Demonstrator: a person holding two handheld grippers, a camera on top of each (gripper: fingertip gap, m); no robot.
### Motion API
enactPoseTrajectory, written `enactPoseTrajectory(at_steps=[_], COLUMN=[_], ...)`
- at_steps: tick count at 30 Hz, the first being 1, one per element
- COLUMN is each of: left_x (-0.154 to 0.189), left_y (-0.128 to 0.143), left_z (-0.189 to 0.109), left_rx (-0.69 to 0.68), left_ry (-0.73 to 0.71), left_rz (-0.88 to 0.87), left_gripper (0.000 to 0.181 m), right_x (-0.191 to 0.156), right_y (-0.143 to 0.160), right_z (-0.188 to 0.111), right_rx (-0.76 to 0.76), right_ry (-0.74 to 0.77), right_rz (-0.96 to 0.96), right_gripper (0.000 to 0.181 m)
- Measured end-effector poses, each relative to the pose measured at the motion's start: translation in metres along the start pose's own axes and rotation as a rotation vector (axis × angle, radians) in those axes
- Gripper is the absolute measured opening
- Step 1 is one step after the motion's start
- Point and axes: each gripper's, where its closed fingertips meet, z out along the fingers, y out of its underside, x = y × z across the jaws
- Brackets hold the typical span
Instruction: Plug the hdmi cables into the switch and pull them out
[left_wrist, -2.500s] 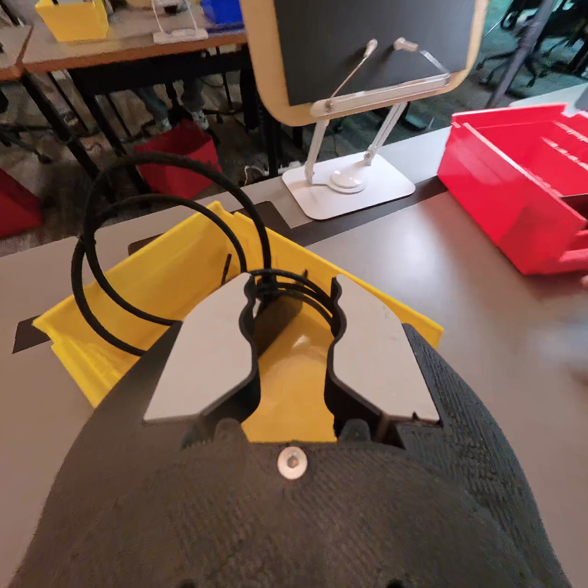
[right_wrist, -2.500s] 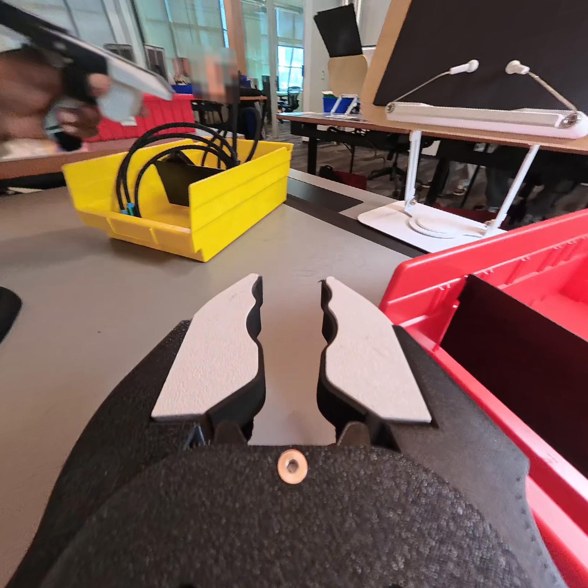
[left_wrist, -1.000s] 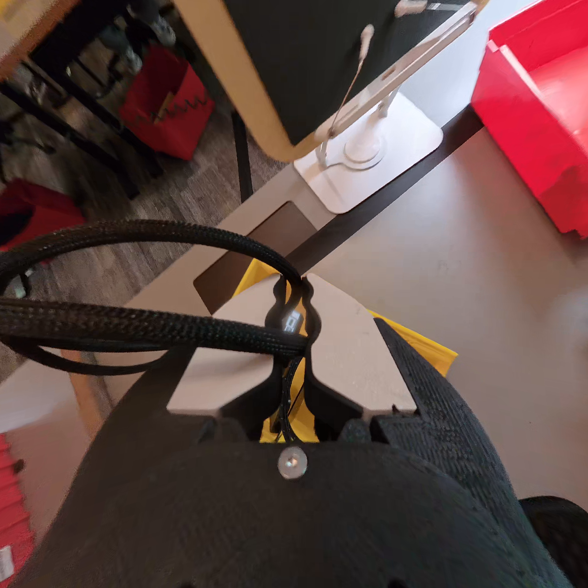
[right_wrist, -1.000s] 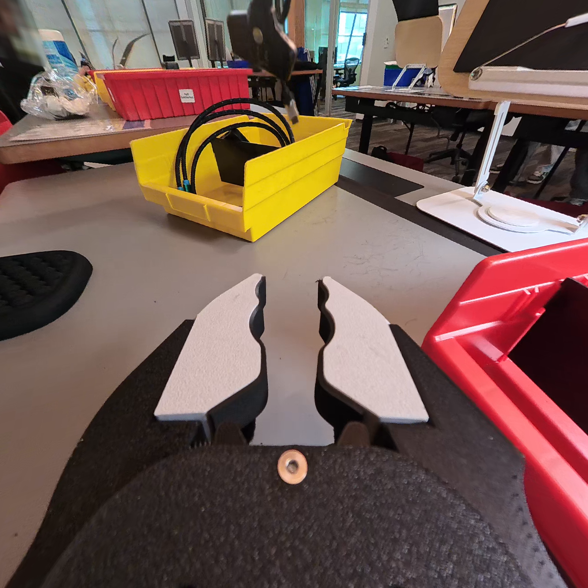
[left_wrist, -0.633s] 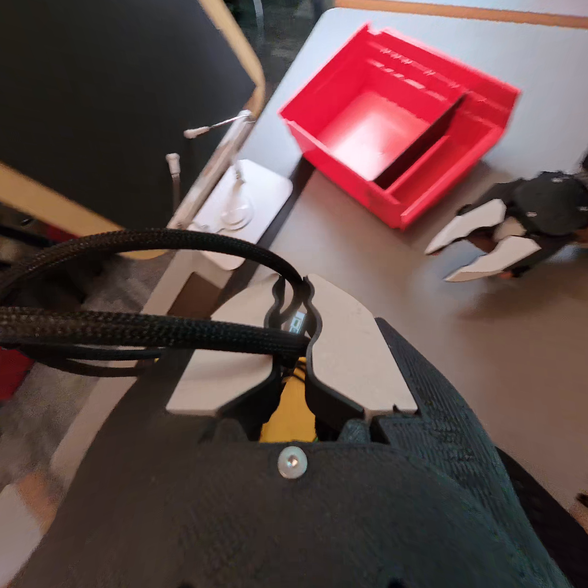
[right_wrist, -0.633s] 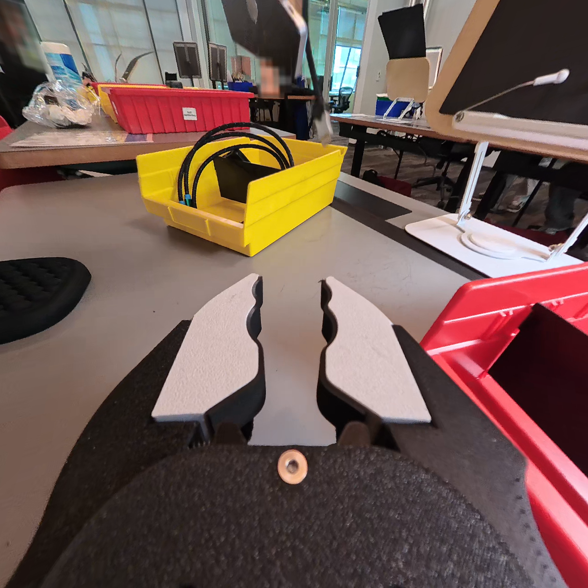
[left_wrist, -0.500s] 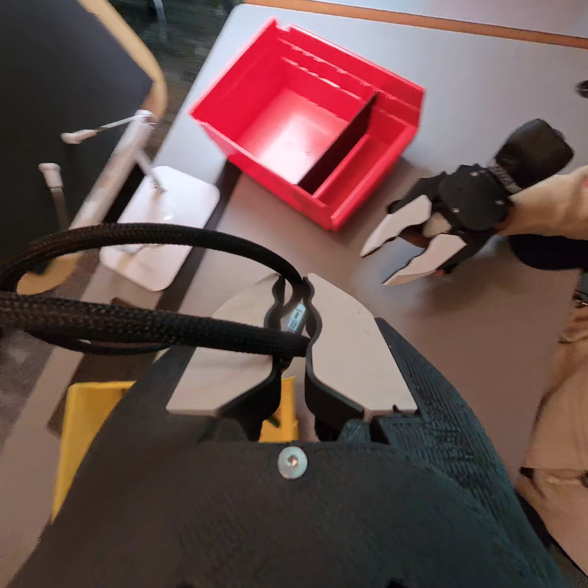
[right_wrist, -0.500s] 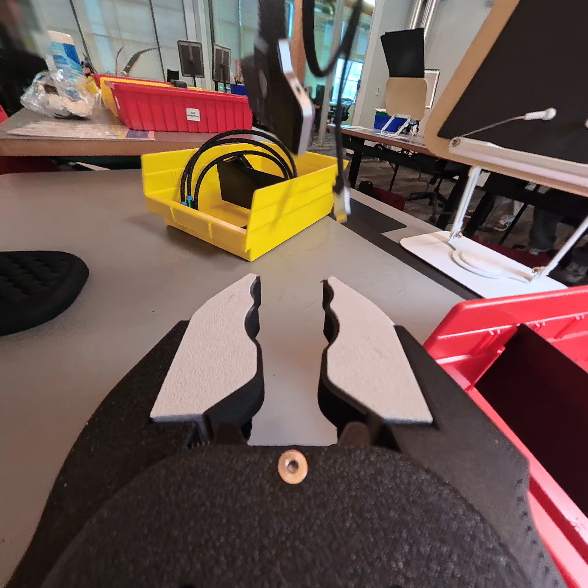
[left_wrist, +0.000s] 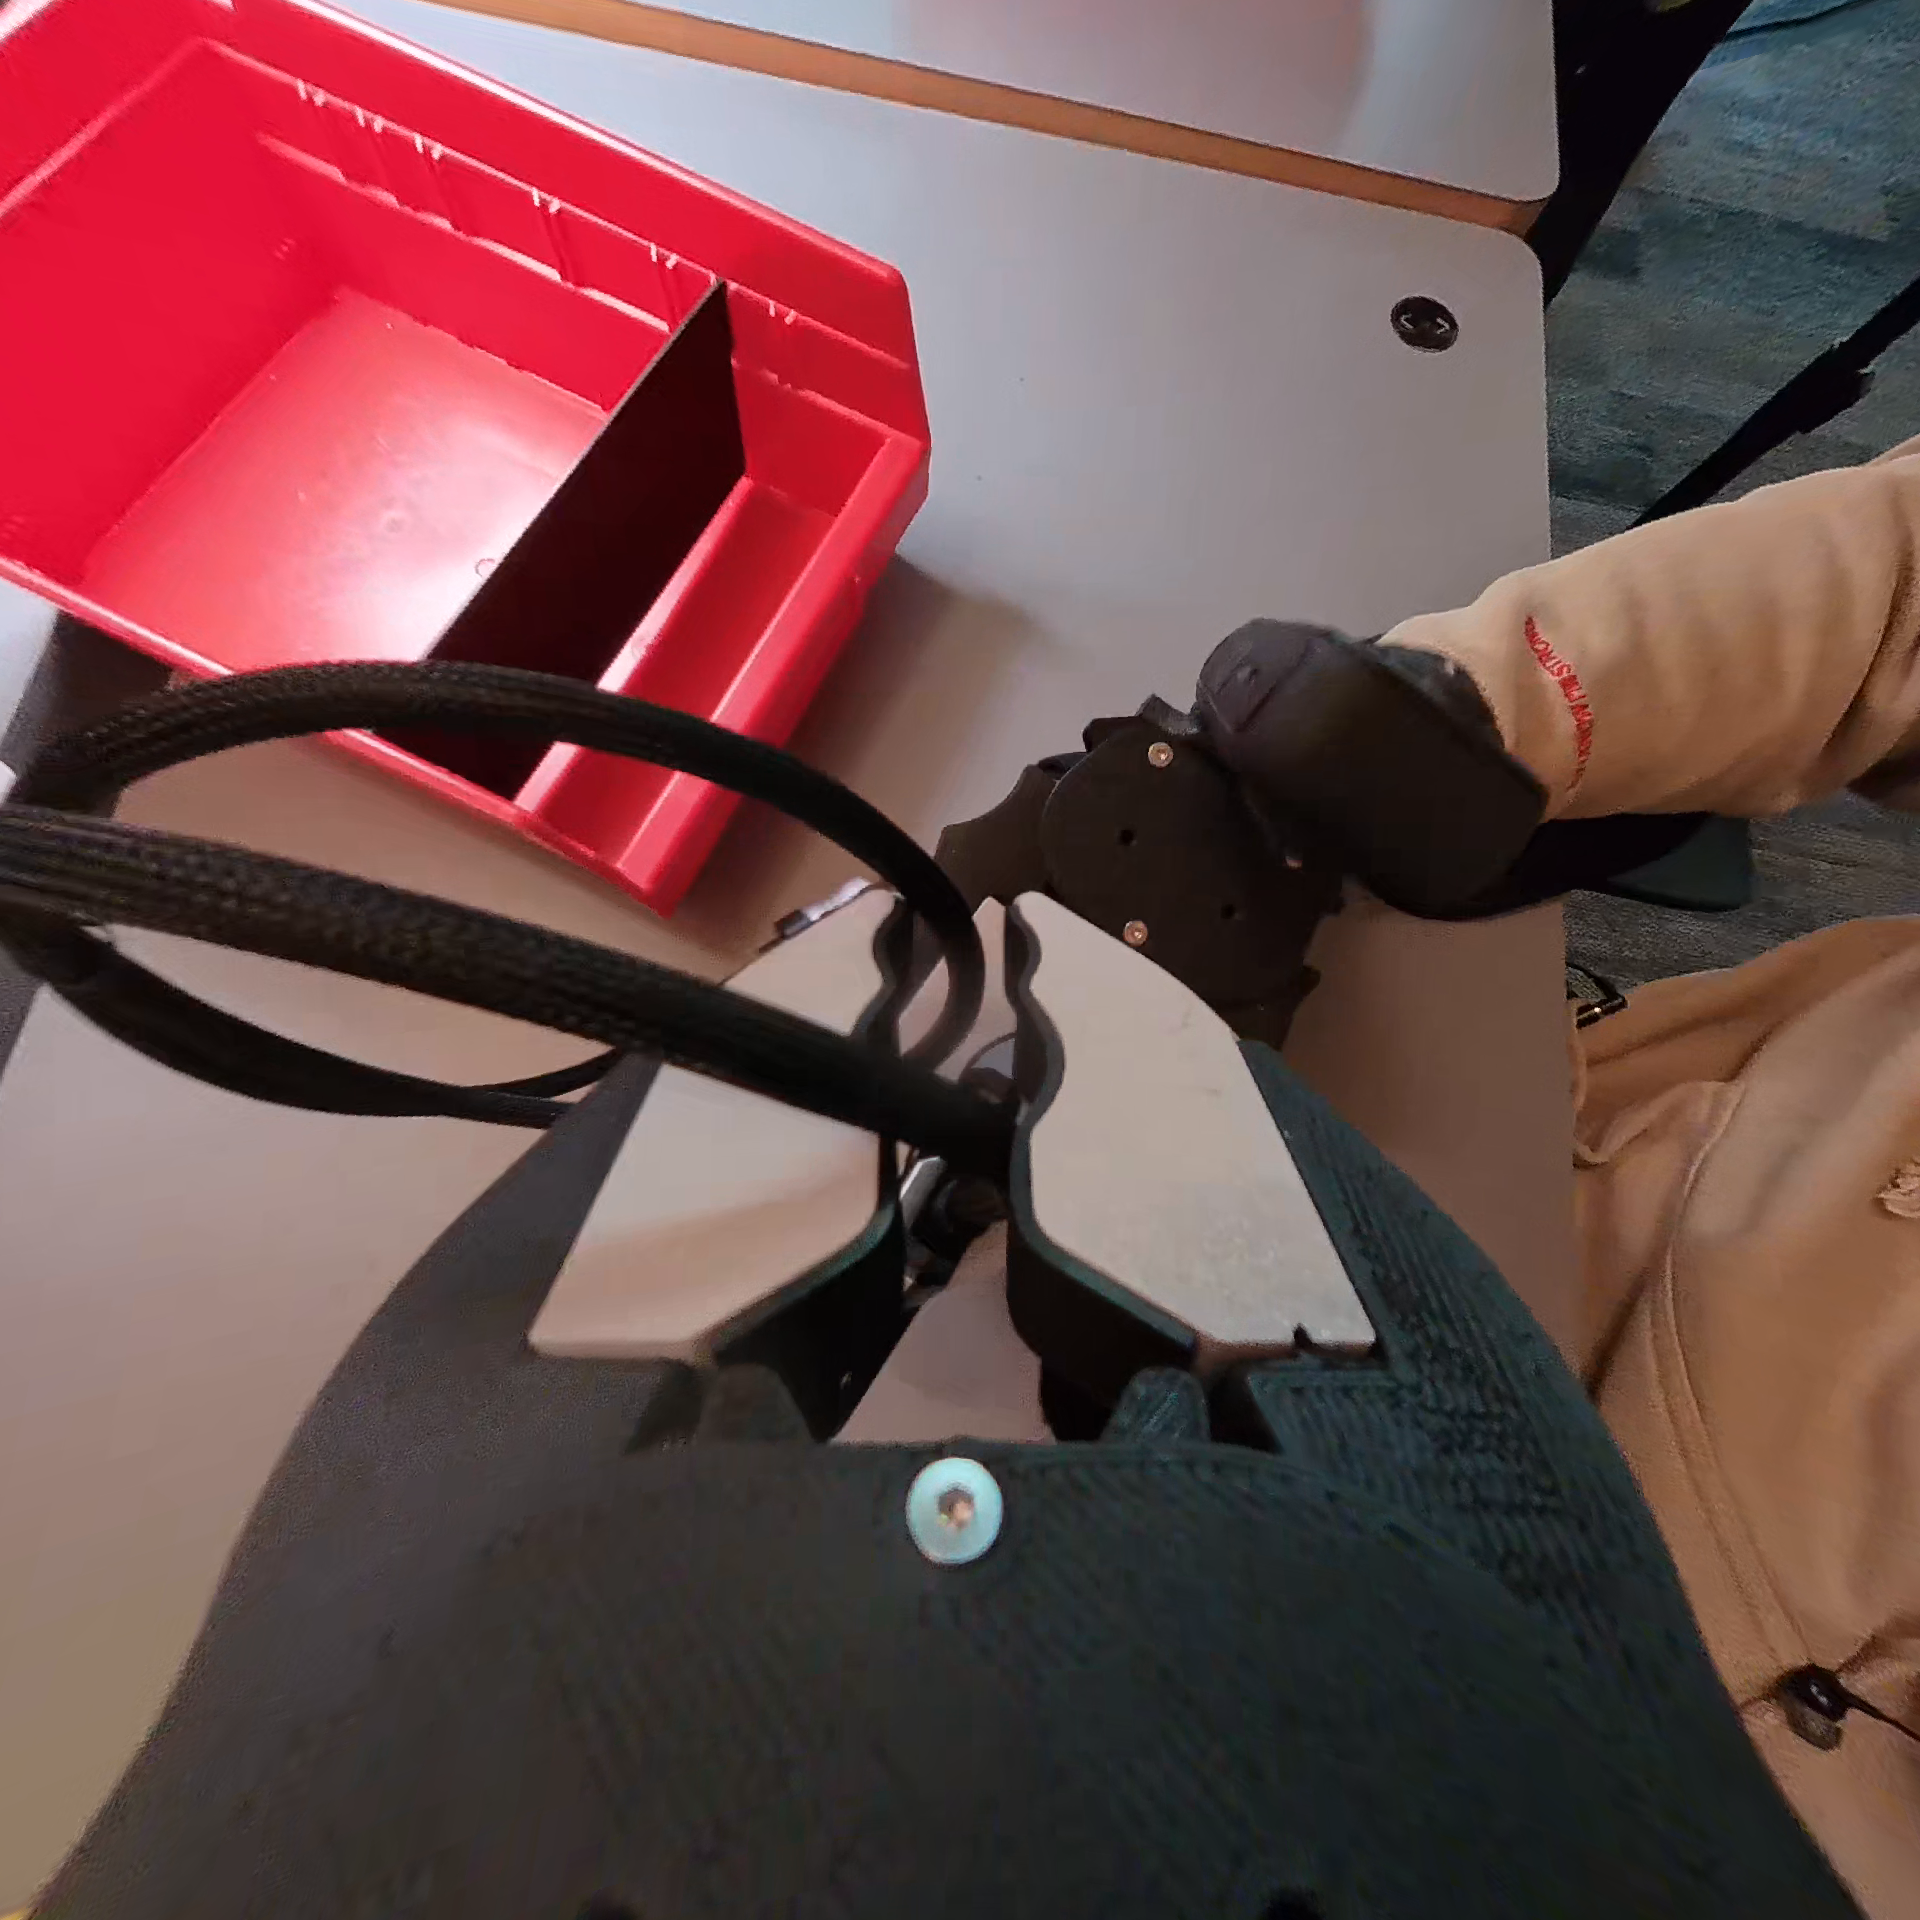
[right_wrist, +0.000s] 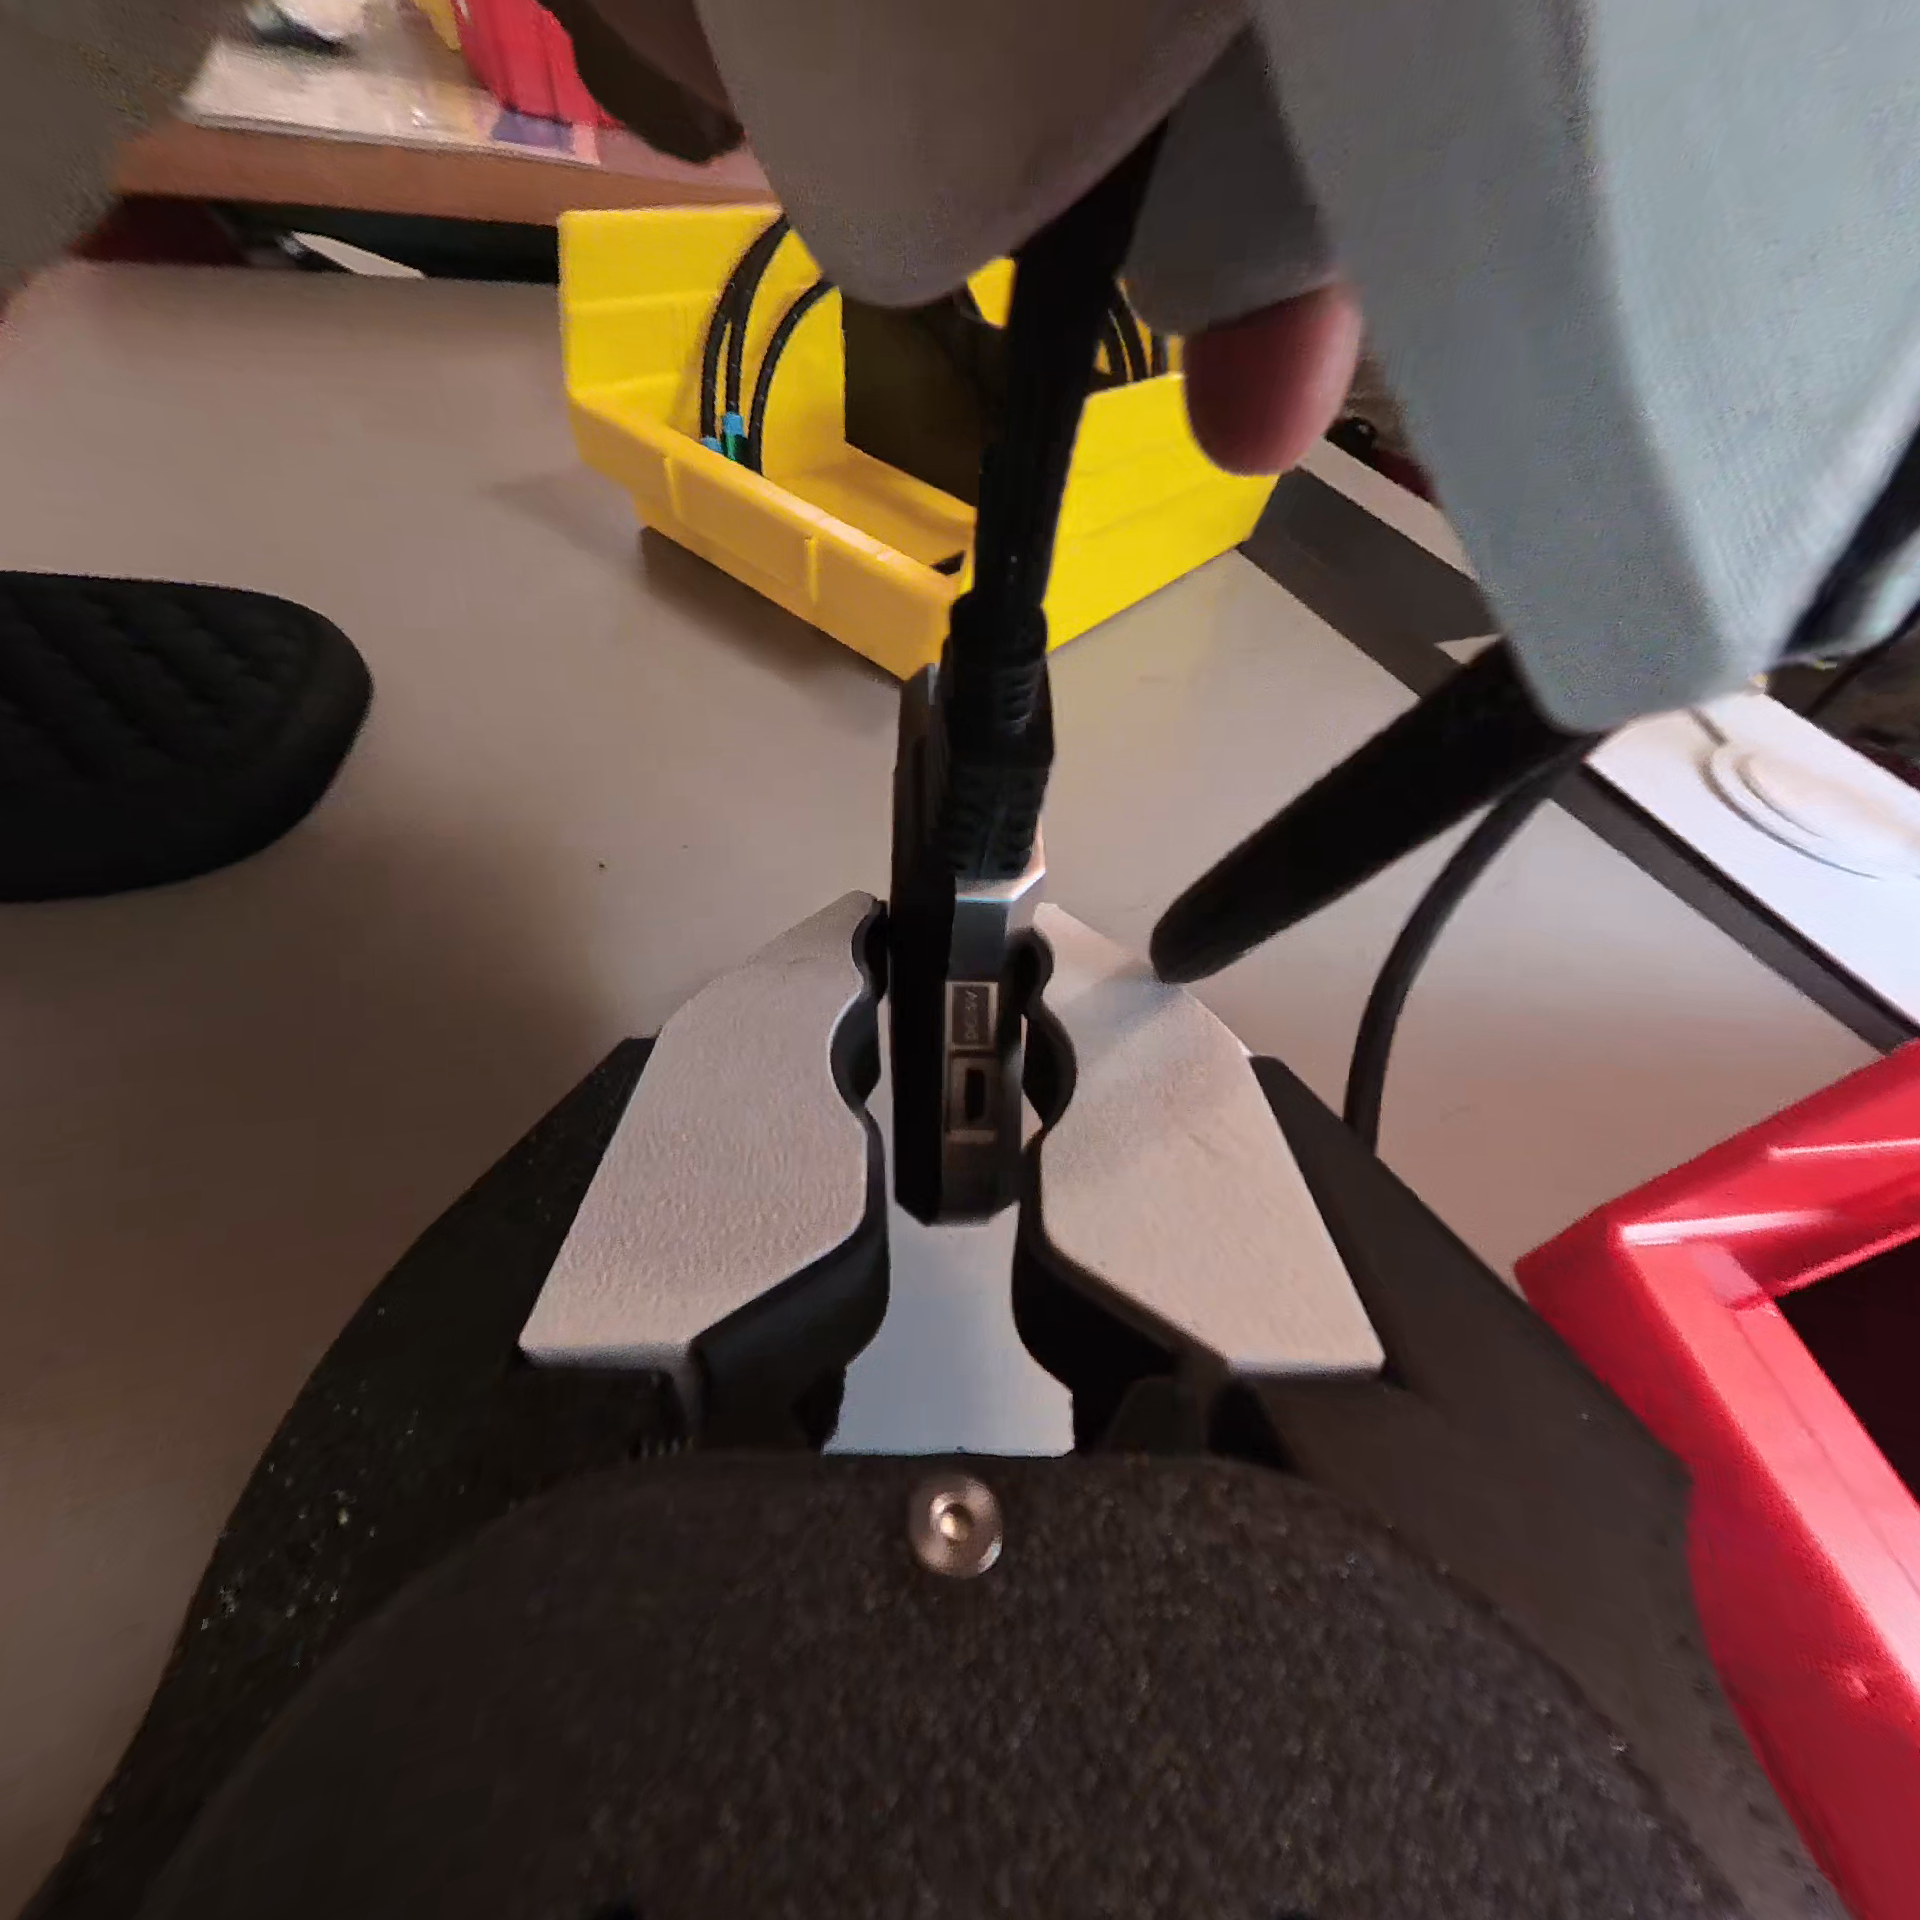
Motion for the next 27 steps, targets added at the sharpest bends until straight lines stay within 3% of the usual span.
enactPoseTrajectory(at_steps=[4,7,10,14,16,18,20,23,27], left_x=[-0.001,-0.003,-0.006,-0.002,0.001,0.008,0.01,0.006,-0.001], left_y=[0.001,0.004,0.024,0.059,0.062,0.054,0.048,0.051,0.063], left_z=[-0.016,-0.039,-0.054,-0.045,-0.04,-0.041,-0.041,-0.043,-0.055], left_rx=[0.079,0.241,0.372,0.483,0.575,0.662,0.675,0.647,0.608], left_ry=[0.005,-0.008,0.014,0.127,0.142,0.185,0.198,0.133,0.064], left_rz=[0.007,0.005,-0.068,-0.21,-0.231,-0.229,-0.234,-0.172,-0.154], left_gripper=[0.044,0.048,0.053,0.056,0.054,0.047,0.024,0.021,0.021], right_x=[-0.009,-0.011,-0.009,-0.002,-0.001,-0.006,-0.007,-0.005,-0.002], right_y=[-0.022,-0.04,-0.051,-0.069,-0.075,-0.075,-0.071,-0.063,-0.046], right_z=[-0.01,-0.022,-0.032,-0.048,-0.053,-0.053,-0.047,-0.039,-0.03], right_rx=[0.137,0.255,0.337,0.468,0.514,0.517,0.492,0.417,0.296], right_ry=[-0.14,-0.245,-0.294,-0.326,-0.333,-0.37,-0.362,-0.359,-0.287], right_rz=[0.167,0.289,0.352,0.405,0.409,0.423,0.447,0.504,0.404], right_gripper=[0.022,0.021,0.022,0.022,0.022,0.022,0.022,0.026,0.029])
